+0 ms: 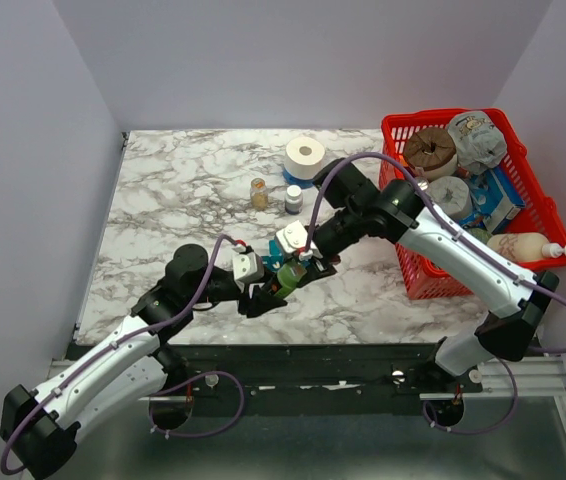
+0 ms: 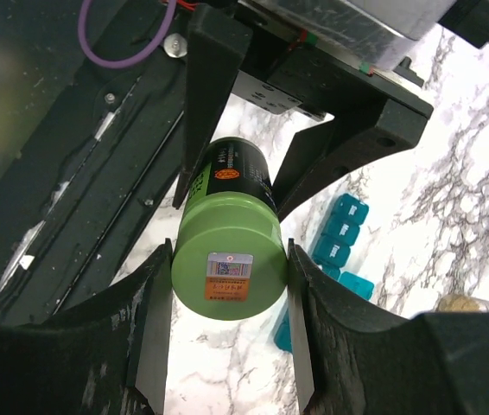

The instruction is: Sort the pills into containers

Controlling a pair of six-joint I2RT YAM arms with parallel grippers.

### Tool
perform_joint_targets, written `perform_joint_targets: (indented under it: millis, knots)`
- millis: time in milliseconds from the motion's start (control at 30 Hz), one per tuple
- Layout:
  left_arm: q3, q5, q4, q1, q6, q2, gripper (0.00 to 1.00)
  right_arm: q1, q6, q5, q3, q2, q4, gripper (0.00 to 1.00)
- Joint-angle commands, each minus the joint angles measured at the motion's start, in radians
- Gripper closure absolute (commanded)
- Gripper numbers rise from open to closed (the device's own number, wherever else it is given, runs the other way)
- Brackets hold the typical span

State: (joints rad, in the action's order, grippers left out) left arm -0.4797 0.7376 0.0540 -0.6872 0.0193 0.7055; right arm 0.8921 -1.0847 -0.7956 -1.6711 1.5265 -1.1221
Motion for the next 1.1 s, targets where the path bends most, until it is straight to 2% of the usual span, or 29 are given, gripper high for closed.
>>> perform_joint_targets:
  millis: [0, 167, 200, 267, 300, 500, 533, 567, 600, 633, 767, 800, 833, 867, 900, 933, 1067]
  knots:
    - [-0.114, -0.096, 0.058, 0.002, 0.108, 0.003, 1.00, 0.025, 0.168, 0.074, -0.032, 0.053, 0.034, 0.75]
    - [-0.050, -0.176, 0.237, 0.002, 0.036, -0.014, 1.00, 0.025, 0.419, 0.055, 0.045, 0.041, 0.174, 0.76]
    - [-0.040, -0.193, 0.304, 0.002, 0.021, -0.020, 1.00, 0.025, 0.525, 0.074, 0.068, 0.035, 0.239, 0.76]
    - [-0.030, -0.216, 0.352, 0.002, 0.004, -0.018, 1.00, 0.022, 0.597, 0.085, 0.106, 0.031, 0.280, 0.76]
    - [-0.031, -0.245, 0.374, 0.002, 0.004, -0.012, 1.00, 0.024, 0.682, 0.110, 0.112, 0.029, 0.307, 0.76]
    - [-0.046, -0.432, 0.382, 0.002, 0.031, -0.001, 1.00, 0.019, 1.026, 0.329, 0.164, 0.057, 0.381, 0.76]
    - [-0.046, -0.499, 0.388, 0.002, 0.025, 0.002, 1.00, 0.012, 1.063, 0.331, 0.181, 0.058, 0.398, 0.75]
    - [-0.036, -0.521, 0.398, 0.002, 0.015, 0.003, 1.00, 0.002, 1.083, 0.326, 0.194, 0.058, 0.415, 0.74]
    - [-0.031, -0.543, 0.423, 0.002, 0.001, 0.008, 1.00, -0.010, 1.132, 0.309, 0.200, 0.067, 0.433, 0.59]
    - [-0.030, -0.547, 0.429, 0.002, -0.005, 0.011, 1.00, -0.015, 1.135, 0.303, 0.180, 0.070, 0.432, 0.51]
    - [-0.008, -0.456, 0.415, 0.002, 0.010, 0.020, 1.00, -0.062, 1.096, 0.185, 0.050, 0.074, 0.417, 0.36]
    - [-0.002, -0.437, 0.405, 0.003, 0.016, 0.011, 1.00, -0.082, 1.023, 0.147, 0.024, 0.067, 0.401, 0.25]
    - [0.001, -0.410, 0.391, 0.005, 0.036, 0.008, 1.00, -0.094, 0.987, 0.107, -0.007, 0.060, 0.389, 0.21]
    - [0.007, -0.353, 0.376, 0.012, 0.044, 0.005, 1.00, -0.105, 0.947, 0.066, -0.056, 0.057, 0.372, 0.15]
    - [0.010, -0.330, 0.356, 0.017, 0.047, 0.000, 1.00, -0.116, 0.859, 0.018, -0.079, 0.054, 0.333, 0.05]
    - [0.010, -0.308, 0.343, 0.020, 0.047, 0.000, 1.00, -0.116, 0.809, -0.008, -0.094, 0.040, 0.315, 0.00]
    - [-0.017, -0.193, 0.258, 0.031, 0.074, -0.001, 1.00, -0.116, 0.527, -0.137, -0.110, 0.002, 0.190, 0.00]
